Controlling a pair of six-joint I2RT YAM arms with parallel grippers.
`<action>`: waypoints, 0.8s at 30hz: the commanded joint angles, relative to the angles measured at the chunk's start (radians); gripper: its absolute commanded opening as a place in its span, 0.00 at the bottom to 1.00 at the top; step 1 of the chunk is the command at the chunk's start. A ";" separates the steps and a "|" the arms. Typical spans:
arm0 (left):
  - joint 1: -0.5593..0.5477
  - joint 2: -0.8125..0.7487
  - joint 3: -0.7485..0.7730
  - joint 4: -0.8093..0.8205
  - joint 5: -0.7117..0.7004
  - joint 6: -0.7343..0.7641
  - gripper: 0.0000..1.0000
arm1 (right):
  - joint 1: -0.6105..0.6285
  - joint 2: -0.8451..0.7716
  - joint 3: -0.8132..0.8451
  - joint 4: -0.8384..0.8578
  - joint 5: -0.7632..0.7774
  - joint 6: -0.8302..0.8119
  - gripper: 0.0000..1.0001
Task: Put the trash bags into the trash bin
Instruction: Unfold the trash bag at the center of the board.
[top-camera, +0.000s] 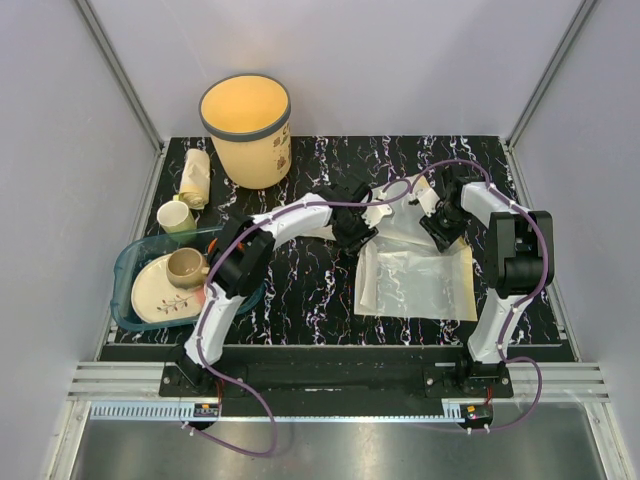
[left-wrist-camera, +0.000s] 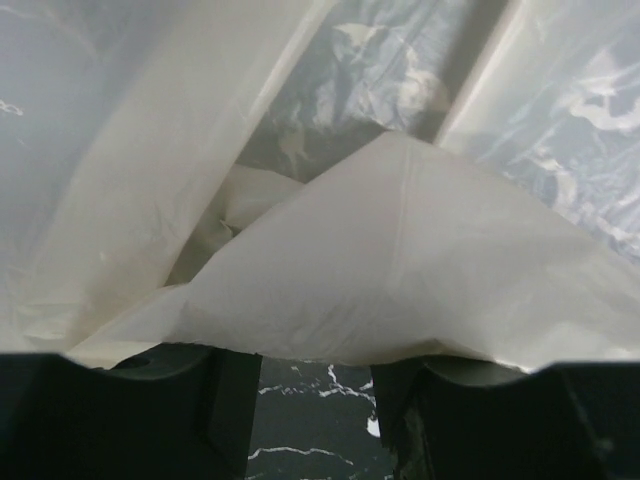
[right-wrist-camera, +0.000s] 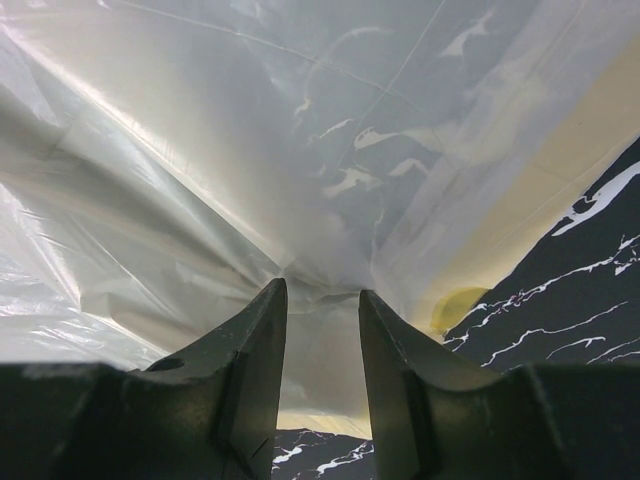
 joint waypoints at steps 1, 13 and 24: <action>-0.001 0.029 0.076 0.023 -0.054 -0.010 0.47 | 0.000 -0.005 0.042 -0.016 -0.005 -0.004 0.43; -0.015 0.109 0.159 -0.010 -0.125 -0.003 0.25 | 0.000 0.002 0.043 -0.012 -0.002 -0.004 0.42; 0.054 -0.266 -0.179 -0.182 -0.076 0.289 0.00 | -0.018 0.040 0.016 0.065 0.090 -0.046 0.40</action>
